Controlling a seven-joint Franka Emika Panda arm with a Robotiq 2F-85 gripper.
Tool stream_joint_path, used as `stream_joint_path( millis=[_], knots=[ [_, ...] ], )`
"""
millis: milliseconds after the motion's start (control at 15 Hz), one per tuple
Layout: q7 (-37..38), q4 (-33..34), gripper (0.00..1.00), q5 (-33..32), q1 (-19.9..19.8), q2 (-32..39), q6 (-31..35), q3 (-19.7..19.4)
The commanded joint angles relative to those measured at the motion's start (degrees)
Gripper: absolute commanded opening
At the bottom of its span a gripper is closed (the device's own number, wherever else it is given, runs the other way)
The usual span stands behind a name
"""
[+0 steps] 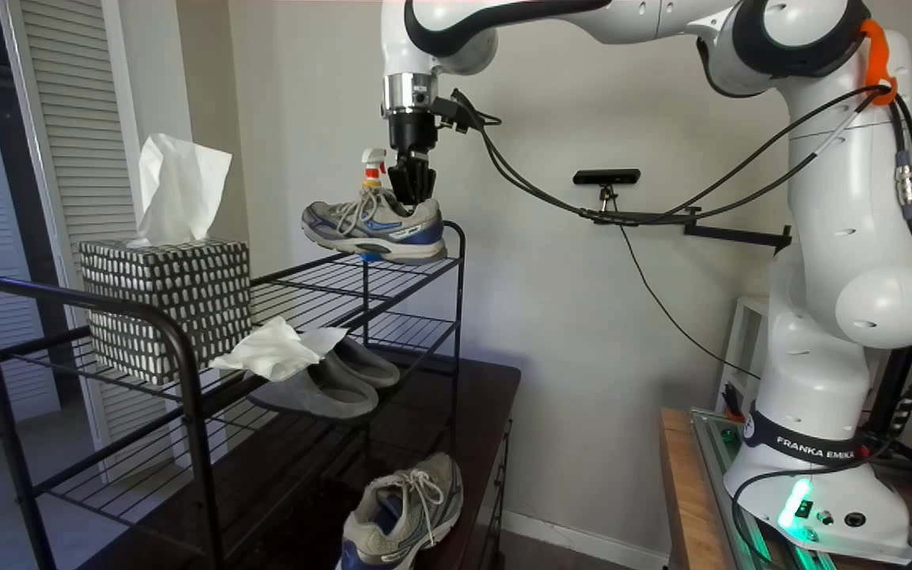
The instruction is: Pick up the shoe and put it on top of the rack
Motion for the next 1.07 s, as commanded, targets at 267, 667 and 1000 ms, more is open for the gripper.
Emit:
stream_joint_path(
  millis=[267,667,1000],
  knots=[
    [3.0,13.3,0.04,0.0,2.4,10.7,-2.9,0.6],
    [11.5,20.4,0.04,-0.6,6.2,15.9,-5.5,0.6],
    [13.2,24.8,0.04,-0.3,7.9,19.3,-8.3,0.8]
  ],
)
